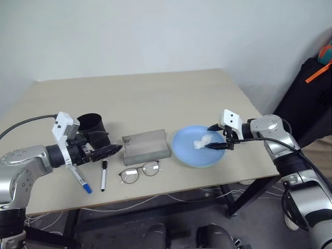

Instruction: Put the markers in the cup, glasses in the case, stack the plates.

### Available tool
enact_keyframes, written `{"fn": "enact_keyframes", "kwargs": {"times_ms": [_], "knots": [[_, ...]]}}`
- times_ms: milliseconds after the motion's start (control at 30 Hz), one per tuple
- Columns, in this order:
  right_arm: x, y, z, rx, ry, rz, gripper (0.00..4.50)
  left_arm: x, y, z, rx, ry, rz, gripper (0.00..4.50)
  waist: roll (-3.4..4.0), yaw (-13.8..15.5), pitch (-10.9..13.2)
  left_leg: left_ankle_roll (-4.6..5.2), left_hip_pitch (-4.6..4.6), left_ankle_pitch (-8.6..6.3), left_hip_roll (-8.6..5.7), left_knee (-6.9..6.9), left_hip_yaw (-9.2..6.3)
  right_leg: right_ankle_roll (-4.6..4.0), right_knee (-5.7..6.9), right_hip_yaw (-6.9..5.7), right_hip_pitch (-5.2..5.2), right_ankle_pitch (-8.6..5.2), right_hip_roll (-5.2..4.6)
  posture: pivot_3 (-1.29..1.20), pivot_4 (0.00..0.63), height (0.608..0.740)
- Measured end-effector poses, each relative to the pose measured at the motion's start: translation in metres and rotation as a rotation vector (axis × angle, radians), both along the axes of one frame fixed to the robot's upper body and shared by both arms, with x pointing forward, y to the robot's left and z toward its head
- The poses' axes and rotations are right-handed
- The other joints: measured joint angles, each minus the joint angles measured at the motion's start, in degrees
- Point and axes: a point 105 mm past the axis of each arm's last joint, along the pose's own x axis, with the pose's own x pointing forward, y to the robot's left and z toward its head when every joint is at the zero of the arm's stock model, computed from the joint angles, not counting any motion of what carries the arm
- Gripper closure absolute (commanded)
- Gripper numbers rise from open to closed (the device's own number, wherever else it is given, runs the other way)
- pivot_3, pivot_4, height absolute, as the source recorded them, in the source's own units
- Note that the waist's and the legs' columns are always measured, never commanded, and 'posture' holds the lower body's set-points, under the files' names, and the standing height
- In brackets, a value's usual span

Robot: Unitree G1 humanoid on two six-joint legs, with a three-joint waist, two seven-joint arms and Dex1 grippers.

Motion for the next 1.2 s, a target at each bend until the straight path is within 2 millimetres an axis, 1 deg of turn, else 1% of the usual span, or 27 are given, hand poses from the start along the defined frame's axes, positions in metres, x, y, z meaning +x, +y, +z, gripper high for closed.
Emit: {"fn": "enact_keyframes", "kwargs": {"times_ms": [233,433,567,667,767,967,1133,1200], "knots": [[-0.004,0.000,0.007,-0.001,0.008,0.028,0.03,0.006,-0.018,-0.006,0.069,0.000,-0.112,0.00,0.00,0.00,0.00,0.00,-0.02,0.00,-0.01,0.00,0.00,0.00,-0.01,0.00,-0.02,0.00,0.01,0.00,0.000,0.701],[-0.016,0.000,0.022,0.018,0.029,0.092,0.03,0.007,-0.032,-0.020,0.132,0.029,-0.211,0.00,0.01,0.00,0.01,0.01,-0.02,-0.01,-0.02,0.00,0.01,0.00,-0.01,0.02,-0.02,0.00,-0.01,0.00,0.000,0.701],[-0.026,-0.004,0.027,0.012,0.047,0.130,0.03,0.005,-0.035,-0.025,0.165,0.049,-0.266,0.00,0.00,0.00,0.01,0.01,-0.02,-0.01,0.00,0.00,0.00,0.00,-0.02,0.00,-0.02,-0.01,-0.01,0.00,0.000,0.701],[-0.033,-0.009,0.023,0.002,0.070,0.140,0.03,0.003,-0.031,-0.028,0.205,0.065,-0.304,0.00,0.02,0.01,0.02,0.01,-0.02,-0.01,-0.01,0.00,0.01,-0.01,-0.02,-0.01,-0.03,-0.01,-0.04,0.00,0.000,0.701],[-0.032,-0.009,0.024,0.002,0.067,0.133,0.03,0.004,-0.033,-0.030,0.238,0.064,-0.348,0.00,0.03,0.01,0.02,0.01,0.00,-0.01,0.02,0.00,0.04,-0.01,-0.03,-0.06,-0.03,-0.01,-0.08,0.00,0.000,0.701],[-0.031,-0.009,0.024,0.011,0.062,0.116,0.03,0.002,-0.038,-0.042,0.323,0.068,-0.462,0.00,0.03,0.01,0.02,0.02,-0.03,-0.02,0.01,-0.01,0.03,-0.01,-0.03,-0.05,-0.06,-0.01,-0.07,0.00,0.000,0.701],[-0.030,-0.008,0.025,0.020,0.063,0.105,0.03,0.001,-0.043,-0.040,0.358,0.039,-0.536,0.00,0.02,0.01,0.03,0.02,-0.04,-0.02,0.00,0.00,0.03,0.00,-0.03,-0.05,-0.05,-0.01,-0.08,0.00,0.000,0.701],[-0.030,-0.008,0.026,0.023,0.062,0.105,0.03,-0.001,-0.045,-0.043,0.366,0.038,-0.568,0.00,0.02,0.01,0.03,0.02,-0.03,-0.02,0.00,0.00,0.03,-0.01,-0.03,-0.05,-0.05,-0.01,-0.08,0.00,0.000,0.701]]}}
